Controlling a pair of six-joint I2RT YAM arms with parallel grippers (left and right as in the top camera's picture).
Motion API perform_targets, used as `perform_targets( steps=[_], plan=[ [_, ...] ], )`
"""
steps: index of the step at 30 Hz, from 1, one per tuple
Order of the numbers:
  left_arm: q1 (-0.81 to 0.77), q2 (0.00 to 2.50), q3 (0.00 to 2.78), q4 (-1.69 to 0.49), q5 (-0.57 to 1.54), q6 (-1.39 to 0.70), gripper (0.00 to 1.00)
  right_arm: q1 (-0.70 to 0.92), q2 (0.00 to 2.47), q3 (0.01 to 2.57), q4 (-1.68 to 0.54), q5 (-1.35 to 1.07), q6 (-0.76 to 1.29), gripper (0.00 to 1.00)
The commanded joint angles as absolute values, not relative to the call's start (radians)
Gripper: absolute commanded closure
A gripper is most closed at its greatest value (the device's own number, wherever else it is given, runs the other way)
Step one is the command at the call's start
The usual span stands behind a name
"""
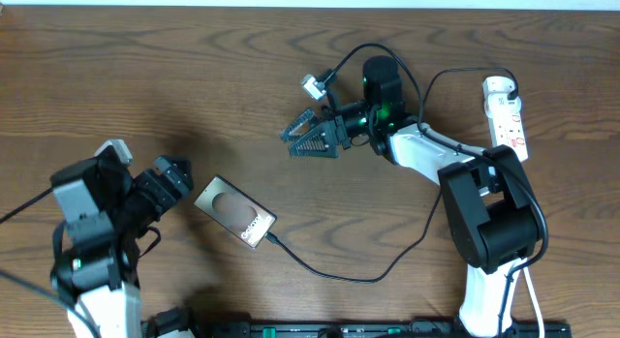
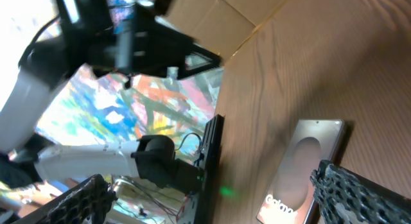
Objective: Plug charger to phone and switch on socket
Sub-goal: 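Move the right gripper over to the white power strip's socket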
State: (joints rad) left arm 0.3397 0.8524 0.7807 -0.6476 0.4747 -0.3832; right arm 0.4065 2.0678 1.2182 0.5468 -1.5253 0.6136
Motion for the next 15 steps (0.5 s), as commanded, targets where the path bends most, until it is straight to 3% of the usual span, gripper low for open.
perform_targets(
  steps=[1,10,15],
  plan=[
    [0.342,0.798,0.794,-0.647,0.49,-0.348,0.06,0.389,2.055,1.229,0.51,-1.467,0.669,0.01],
    [0.342,0.819,0.794,-0.65,0.49,-0.348,0.05,0.342,2.04,1.229,0.014,-1.076,0.455,0.01],
    [0.342,0.824,0.793,-0.65,0.485,-0.348,0.05,0.266,1.886,1.23,-0.304,-0.807,0.309,0.01]
  ],
)
